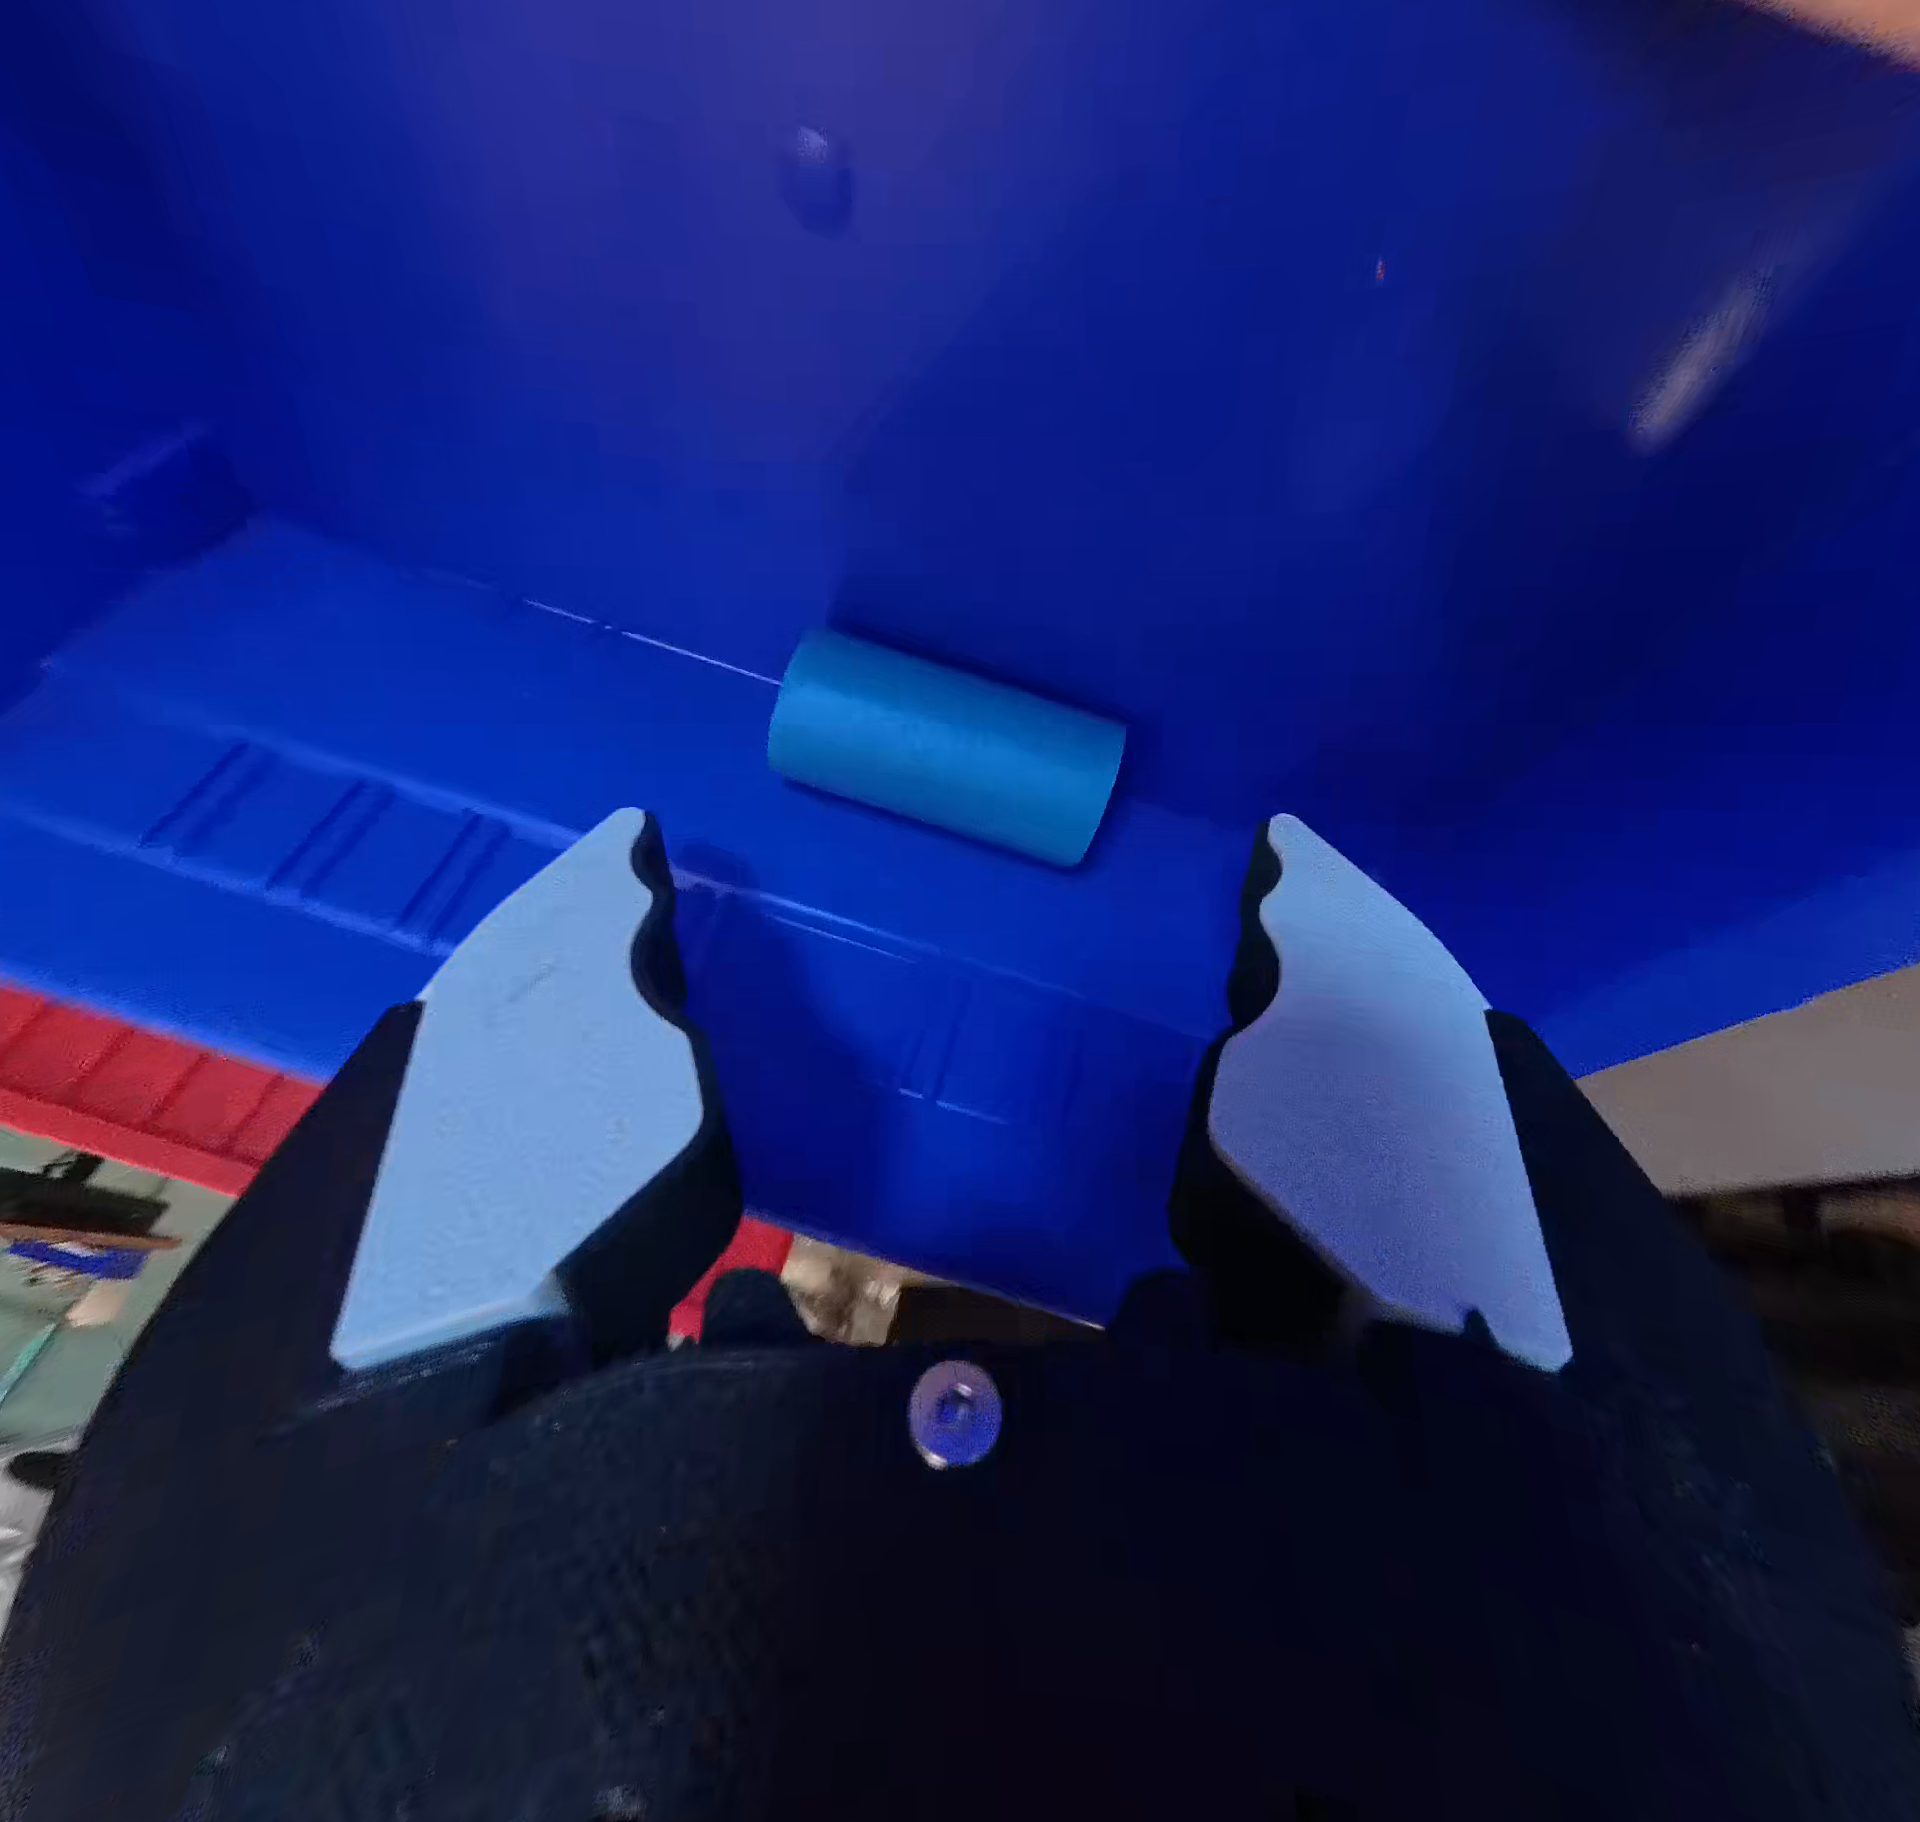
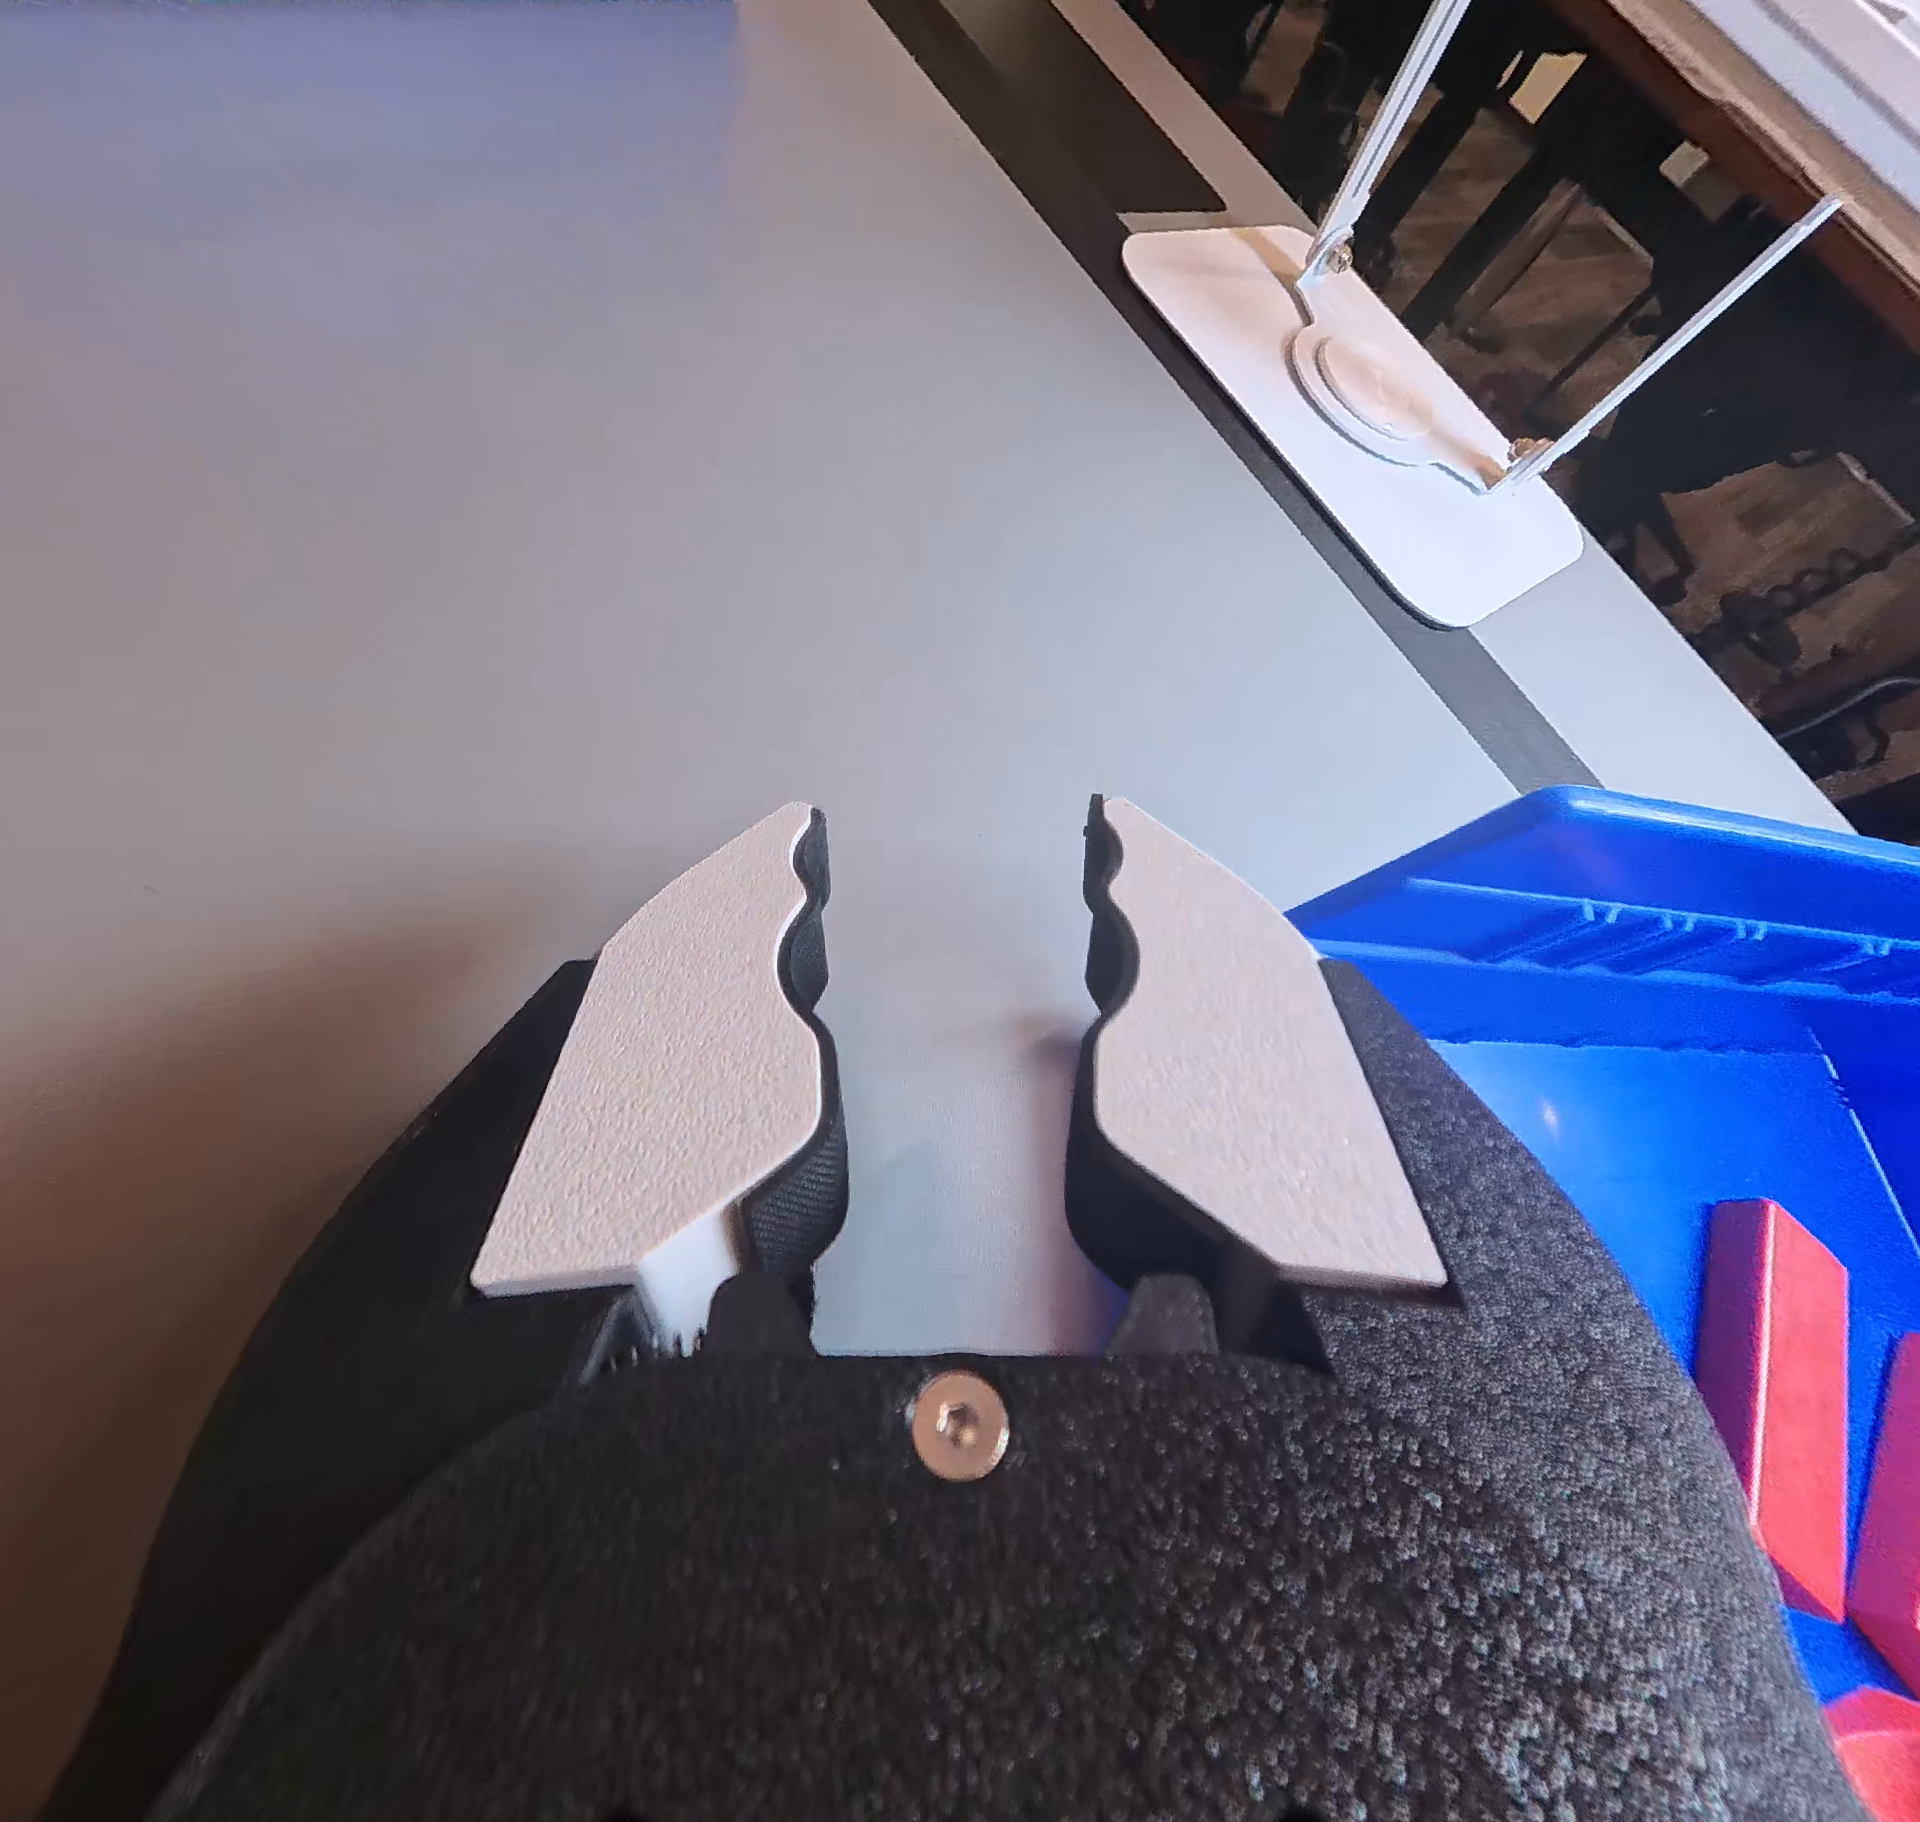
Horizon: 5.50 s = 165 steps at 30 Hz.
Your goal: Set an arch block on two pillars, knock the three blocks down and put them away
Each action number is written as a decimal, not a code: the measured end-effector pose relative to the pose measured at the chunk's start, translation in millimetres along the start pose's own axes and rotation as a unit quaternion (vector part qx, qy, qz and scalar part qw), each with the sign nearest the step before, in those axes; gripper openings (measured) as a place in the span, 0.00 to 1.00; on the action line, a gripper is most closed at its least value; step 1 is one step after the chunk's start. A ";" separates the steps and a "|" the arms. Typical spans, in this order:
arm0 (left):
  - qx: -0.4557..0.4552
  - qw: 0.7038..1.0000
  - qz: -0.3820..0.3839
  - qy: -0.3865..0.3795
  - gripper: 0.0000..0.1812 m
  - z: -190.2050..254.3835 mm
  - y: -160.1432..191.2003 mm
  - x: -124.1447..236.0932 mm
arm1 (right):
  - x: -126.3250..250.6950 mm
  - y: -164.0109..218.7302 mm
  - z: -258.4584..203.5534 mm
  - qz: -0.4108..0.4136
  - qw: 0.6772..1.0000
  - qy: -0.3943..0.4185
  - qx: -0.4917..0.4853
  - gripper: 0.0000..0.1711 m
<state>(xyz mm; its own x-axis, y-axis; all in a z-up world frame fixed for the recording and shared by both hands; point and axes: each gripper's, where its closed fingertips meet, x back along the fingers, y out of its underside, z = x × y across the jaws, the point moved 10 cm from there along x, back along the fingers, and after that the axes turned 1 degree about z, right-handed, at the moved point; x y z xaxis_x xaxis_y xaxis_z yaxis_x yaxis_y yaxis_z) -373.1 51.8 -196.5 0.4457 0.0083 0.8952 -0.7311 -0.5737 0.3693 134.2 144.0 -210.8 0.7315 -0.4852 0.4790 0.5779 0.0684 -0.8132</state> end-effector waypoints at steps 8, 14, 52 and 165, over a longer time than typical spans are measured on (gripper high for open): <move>-0.125 0.988 -0.086 0.014 0.51 -1.9 -15.6 -31.0 | -1.9 4.0 0.1 -0.015 1.000 -0.002 0.007 0.28; -0.074 0.979 0.111 -0.153 0.41 -7.5 -6.4 37.5 | 1.7 -3.6 -3.6 0.008 1.000 -0.021 -0.010 0.28; -0.067 0.679 0.679 -0.271 0.20 189.4 -169.9 112.5 | -50.1 -34.2 -1.3 0.081 0.987 -0.029 -0.132 0.19; 0.083 0.621 0.776 -0.075 0.13 178.2 -152.9 116.7 | -101.9 -144.6 1.7 -0.108 0.986 -0.118 -0.055 0.19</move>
<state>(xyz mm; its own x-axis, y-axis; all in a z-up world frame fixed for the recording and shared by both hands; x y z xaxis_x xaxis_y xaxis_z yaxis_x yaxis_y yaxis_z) -117.3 -5.5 -193.0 -0.6760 -0.7296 0.1037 -0.2838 0.1279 -0.9503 -23.3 185.0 -141.5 0.6667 -0.2605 0.6983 0.6967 -0.1149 -0.7081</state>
